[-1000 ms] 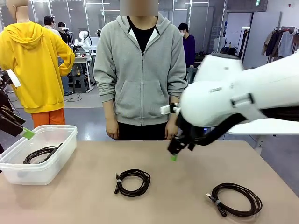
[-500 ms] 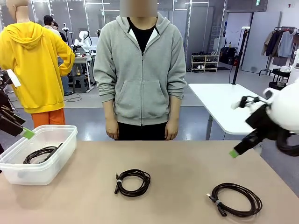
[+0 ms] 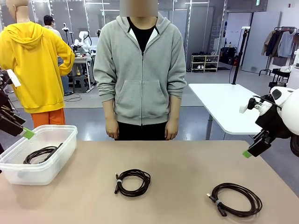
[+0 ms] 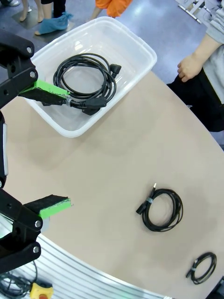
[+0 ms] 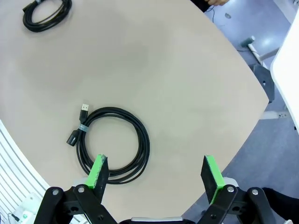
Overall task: Organize and store the cables.
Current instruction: Place the USB Extension Cable into the Organizing box.
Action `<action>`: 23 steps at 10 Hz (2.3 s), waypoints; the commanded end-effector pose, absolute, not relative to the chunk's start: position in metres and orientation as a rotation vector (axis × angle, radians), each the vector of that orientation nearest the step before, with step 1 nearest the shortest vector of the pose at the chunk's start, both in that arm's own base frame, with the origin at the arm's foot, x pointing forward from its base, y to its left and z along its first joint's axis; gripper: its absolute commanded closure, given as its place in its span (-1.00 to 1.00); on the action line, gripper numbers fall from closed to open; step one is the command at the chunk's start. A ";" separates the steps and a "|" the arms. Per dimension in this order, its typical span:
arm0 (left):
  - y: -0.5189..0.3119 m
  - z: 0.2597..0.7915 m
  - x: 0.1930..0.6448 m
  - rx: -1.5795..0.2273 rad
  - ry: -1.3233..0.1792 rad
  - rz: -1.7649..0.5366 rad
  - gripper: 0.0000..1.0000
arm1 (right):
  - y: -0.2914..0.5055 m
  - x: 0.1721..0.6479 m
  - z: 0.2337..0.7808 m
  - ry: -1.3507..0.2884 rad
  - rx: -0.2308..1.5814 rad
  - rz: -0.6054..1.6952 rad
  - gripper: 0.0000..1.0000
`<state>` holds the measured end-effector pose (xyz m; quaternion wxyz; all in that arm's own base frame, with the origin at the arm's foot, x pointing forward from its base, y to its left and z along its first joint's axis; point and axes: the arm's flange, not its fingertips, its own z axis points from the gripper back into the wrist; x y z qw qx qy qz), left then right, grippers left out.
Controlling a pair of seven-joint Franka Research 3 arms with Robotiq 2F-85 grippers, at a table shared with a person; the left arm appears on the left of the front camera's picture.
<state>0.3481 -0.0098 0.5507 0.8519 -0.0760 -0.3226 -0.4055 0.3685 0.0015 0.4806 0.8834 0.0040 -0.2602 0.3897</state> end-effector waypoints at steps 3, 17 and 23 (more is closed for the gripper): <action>-0.010 0.551 0.348 -0.160 -0.679 -0.853 -1.00 | -0.001 0.367 0.481 -0.536 0.026 0.780 -1.00; -0.247 0.473 0.426 -0.171 -0.452 -0.907 -1.00 | -0.001 0.367 0.481 -0.536 0.026 0.780 -1.00; -0.337 0.427 0.452 0.014 -0.294 -0.334 -1.00 | -0.001 0.367 0.481 -0.536 0.026 0.780 -1.00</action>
